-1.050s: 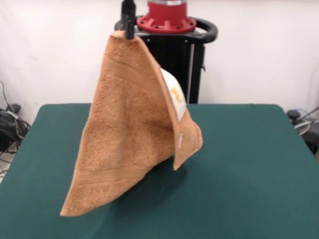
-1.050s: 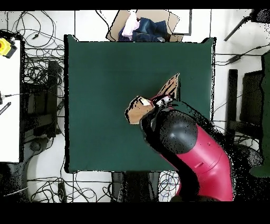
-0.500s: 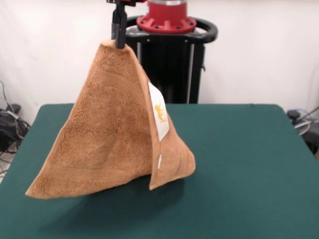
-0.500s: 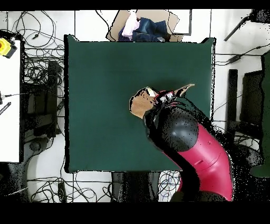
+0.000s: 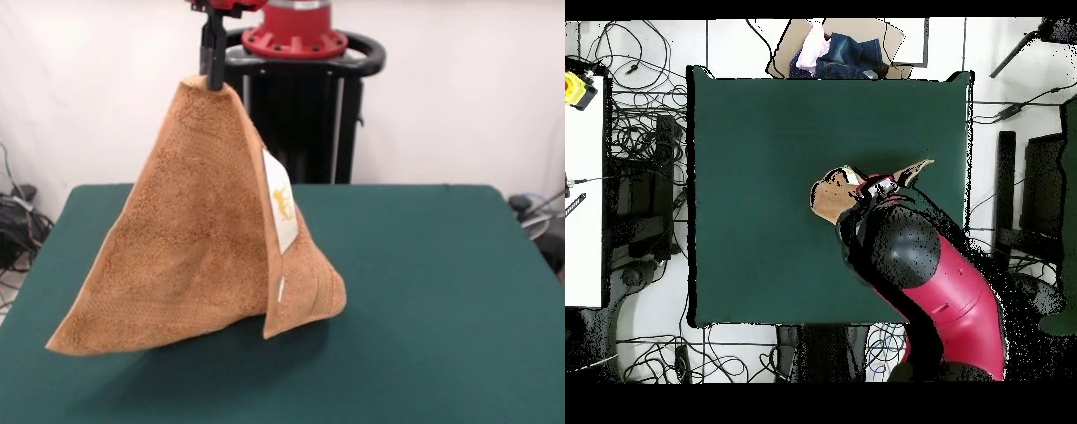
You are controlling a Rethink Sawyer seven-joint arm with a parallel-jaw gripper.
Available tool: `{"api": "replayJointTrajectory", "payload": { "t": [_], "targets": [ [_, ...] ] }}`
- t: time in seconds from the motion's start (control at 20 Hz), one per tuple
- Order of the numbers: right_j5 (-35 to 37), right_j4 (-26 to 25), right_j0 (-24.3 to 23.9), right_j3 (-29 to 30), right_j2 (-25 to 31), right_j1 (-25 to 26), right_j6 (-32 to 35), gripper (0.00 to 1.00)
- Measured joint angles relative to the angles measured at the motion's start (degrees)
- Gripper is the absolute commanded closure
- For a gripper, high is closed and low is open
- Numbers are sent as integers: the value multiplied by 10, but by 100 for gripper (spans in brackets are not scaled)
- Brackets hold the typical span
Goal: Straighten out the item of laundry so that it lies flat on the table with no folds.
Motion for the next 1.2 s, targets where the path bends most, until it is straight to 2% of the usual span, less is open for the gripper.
{"api": "replayJointTrajectory", "payload": {
  "t": [0.25,0.3,0.55,0.6,0.7,0.85,1.2],
  "targets": [
    [25,-3,0,-10,0,-2,0,100],
    [79,-19,0,-31,-4,-5,0,100],
    [233,-57,-2,-88,-14,-17,0,100],
    [319,-73,-5,-120,-17,-25,0,100],
    [395,-84,-8,-150,-18,-34,0,100],
    [483,-93,-12,-191,-19,-52,0,100],
    [476,-95,-7,-219,-21,-86,0,100]
  ]
}}
